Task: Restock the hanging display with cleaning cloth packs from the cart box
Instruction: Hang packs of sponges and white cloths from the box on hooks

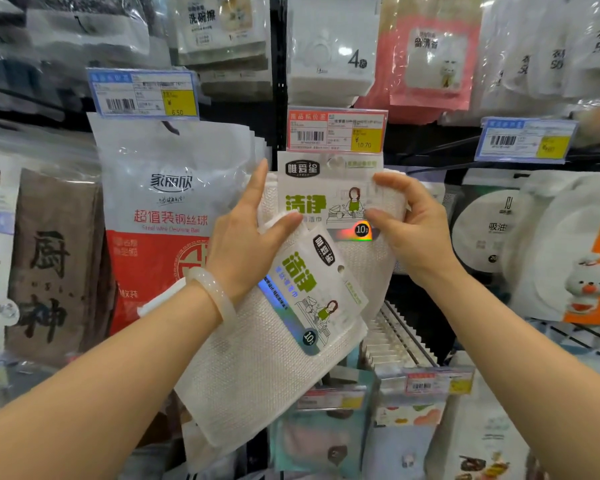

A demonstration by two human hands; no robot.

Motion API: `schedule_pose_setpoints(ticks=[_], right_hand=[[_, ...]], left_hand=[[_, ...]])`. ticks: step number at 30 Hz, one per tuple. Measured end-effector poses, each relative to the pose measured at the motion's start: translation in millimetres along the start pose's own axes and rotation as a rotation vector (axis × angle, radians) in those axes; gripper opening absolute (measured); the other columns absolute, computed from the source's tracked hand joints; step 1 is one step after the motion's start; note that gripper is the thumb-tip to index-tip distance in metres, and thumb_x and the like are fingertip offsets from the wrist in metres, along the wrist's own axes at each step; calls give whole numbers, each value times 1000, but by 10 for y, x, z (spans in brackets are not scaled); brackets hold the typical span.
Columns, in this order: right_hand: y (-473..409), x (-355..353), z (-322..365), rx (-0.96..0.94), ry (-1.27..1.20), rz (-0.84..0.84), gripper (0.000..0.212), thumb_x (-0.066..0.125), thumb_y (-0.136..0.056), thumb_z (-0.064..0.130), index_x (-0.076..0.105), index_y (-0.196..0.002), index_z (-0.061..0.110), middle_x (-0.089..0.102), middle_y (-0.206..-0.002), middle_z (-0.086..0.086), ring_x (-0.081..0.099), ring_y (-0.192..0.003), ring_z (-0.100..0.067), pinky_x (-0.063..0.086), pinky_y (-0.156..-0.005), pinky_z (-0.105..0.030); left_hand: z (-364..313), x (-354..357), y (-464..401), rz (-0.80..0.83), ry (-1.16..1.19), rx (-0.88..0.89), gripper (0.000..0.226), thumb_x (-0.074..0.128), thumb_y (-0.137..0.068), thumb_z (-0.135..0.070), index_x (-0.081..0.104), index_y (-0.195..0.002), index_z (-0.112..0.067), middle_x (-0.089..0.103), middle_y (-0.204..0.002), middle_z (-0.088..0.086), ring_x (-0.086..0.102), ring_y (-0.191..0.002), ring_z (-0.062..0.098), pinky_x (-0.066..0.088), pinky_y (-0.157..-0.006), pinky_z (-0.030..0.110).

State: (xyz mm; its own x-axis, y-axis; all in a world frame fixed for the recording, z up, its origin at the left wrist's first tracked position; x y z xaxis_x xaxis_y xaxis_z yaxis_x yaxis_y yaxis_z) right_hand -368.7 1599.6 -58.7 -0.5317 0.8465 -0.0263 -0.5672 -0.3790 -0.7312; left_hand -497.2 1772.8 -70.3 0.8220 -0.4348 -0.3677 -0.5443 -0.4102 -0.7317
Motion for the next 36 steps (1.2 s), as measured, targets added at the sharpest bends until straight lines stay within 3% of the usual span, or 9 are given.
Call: schedule_pose_setpoints(ticks=[4, 7, 10, 19, 22, 25, 30, 33, 36], right_hand=[[36, 5, -19, -12, -3, -9, 43, 62, -82, -7, 58, -104, 29, 63, -108, 10, 66, -100, -5, 57, -77, -23], [8, 12, 6, -41, 6, 7, 44, 62, -82, -5, 58, -104, 33, 63, -110, 9, 66, -102, -8, 57, -76, -22], [-62, 0, 34, -49, -13, -21, 47, 62, -81, -7, 60, -103, 34, 64, -110, 4, 67, -98, -9, 56, -74, -23], [-100, -6, 10, 34, -25, -43, 45, 63, -81, -5, 59, -103, 34, 62, -118, -5, 68, -98, -14, 59, -71, -28], [-87, -8, 21, 38, -17, -50, 44, 62, -82, -6, 59, -106, 31, 60, -122, -9, 66, -103, -17, 59, -74, -30], [-57, -9, 14, 23, -6, -61, 45, 61, -82, -7, 59, -108, 29, 60, -122, -10, 65, -104, -17, 58, -74, -26], [-87, -19, 6, 37, 27, -33, 45, 63, -82, -3, 58, -114, 28, 60, -122, -5, 66, -100, -11, 57, -71, -22], [-141, -43, -92, 121, 71, -45, 48, 65, -81, -1, 57, -122, 25, 59, -125, -2, 66, -100, -11, 57, -70, -21], [-209, -47, -197, 190, 128, -65, 50, 65, -82, 2, 57, -125, 27, 58, -123, 8, 64, -104, -14, 59, -73, -24]], left_hand=[[-28, -13, 61, -14, -19, 27, 77, 60, -84, -44, 14, -146, -39, 52, -95, -31, 63, -83, 3, 56, -74, 29], [-33, -42, 54, -49, -42, 28, 77, 61, -84, -45, 15, -146, -38, 38, -91, -44, 49, -74, -15, 42, -66, 9], [-85, -62, -27, -48, -31, 4, 76, 62, -83, -45, 18, -145, -40, 39, -89, -46, 52, -76, -14, 42, -69, 11], [-170, -39, -99, -8, -74, -8, 73, 60, -85, -44, 21, -145, -35, 55, -131, -6, 50, -105, 8, 39, -87, 25], [-202, -40, -123, 24, -77, -20, 73, 59, -85, -44, 20, -146, -34, 51, -137, -5, 48, -109, 6, 40, -90, 24], [-228, -46, -112, 87, -57, -54, 73, 58, -86, -44, 17, -146, -34, 53, -135, -6, 53, -119, 20, 44, -100, 41], [-263, -120, -125, 59, -79, -72, 76, 59, -85, -46, 15, -145, -39, 45, -115, -25, 47, -101, -1, 36, -89, 19], [-274, -96, -151, 92, -111, -54, 73, 56, -87, -44, 12, -145, -41, 49, -139, -8, 56, -113, 18, 46, -97, 39], [-213, 6, -176, 153, -201, -55, 68, 51, -90, -42, 13, -146, -38, 55, -134, -1, 57, -112, 23, 45, -95, 34]])
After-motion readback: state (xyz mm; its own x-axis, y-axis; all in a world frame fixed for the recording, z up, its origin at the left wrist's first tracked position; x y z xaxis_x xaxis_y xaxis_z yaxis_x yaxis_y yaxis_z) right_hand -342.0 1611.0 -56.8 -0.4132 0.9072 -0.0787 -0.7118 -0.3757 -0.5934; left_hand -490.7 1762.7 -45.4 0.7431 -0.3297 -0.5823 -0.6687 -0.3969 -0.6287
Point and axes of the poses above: each hand's wrist, its own y-axis away from the middle knuckle, its own x-axis out of the palm, z = x × y, the point moved 3 cm from there along -y, towards the middle knuckle
